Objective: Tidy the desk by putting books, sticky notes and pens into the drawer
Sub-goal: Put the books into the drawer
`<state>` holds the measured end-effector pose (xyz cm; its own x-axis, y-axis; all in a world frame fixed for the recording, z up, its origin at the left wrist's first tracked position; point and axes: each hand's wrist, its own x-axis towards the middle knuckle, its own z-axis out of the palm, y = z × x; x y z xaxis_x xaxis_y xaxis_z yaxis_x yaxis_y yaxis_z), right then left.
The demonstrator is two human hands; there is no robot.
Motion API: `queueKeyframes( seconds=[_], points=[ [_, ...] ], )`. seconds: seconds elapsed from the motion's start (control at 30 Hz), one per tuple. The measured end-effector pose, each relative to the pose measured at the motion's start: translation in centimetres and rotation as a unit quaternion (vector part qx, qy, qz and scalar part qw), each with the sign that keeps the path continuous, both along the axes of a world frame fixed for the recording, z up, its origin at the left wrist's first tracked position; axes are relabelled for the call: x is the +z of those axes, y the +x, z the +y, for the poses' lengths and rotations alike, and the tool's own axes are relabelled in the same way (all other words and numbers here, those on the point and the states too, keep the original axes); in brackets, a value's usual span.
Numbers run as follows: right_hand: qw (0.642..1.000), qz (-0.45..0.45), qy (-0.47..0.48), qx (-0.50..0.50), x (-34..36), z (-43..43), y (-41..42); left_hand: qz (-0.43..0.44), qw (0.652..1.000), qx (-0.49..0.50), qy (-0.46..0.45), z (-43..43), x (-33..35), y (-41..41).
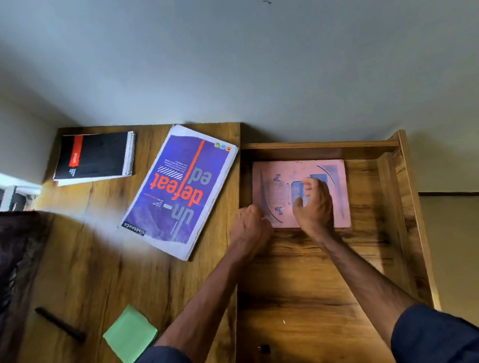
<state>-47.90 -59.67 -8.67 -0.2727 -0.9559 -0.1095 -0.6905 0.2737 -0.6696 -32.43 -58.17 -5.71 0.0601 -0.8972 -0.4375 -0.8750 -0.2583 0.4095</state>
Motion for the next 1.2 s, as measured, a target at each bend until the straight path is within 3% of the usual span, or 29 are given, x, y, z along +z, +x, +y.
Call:
queueKeyframes(
  seconds=[0.27, 0.43, 0.6, 0.8, 0.97, 1.2],
  points=[
    [0.985, -0.040, -0.079, 0.150, 3.6, -0.4, 11.0, 0.007, 0.980, 0.124, -0.154, 3.3, 2.6, 10.6],
    [0.977, -0.022, -0.056, 0.204, 4.3, -0.6, 15.3, -0.004, 0.964, 0.186, -0.191, 5.9, 2.1, 17.2],
    [0.970, 0.023, 0.001, 0.243, 5.0, -3.1, 17.5, -0.035, 0.968, 0.219, -0.117, 6.2, 1.9, 20.8],
    [0.936, 0.163, 0.095, 0.297, 6.2, -8.8, 18.4, -0.027, 0.966, 0.233, -0.106, 6.1, 0.9, 20.6],
    [0.926, 0.193, 0.185, 0.266, 6.3, -11.2, 17.9, -0.012, 0.965, 0.233, -0.118, 6.5, 0.5, 20.2],
    [0.914, 0.265, 0.213, 0.220, 6.2, -9.5, 16.2, 0.007, 0.974, 0.199, -0.112, 5.8, 0.5, 21.4]
  ],
)
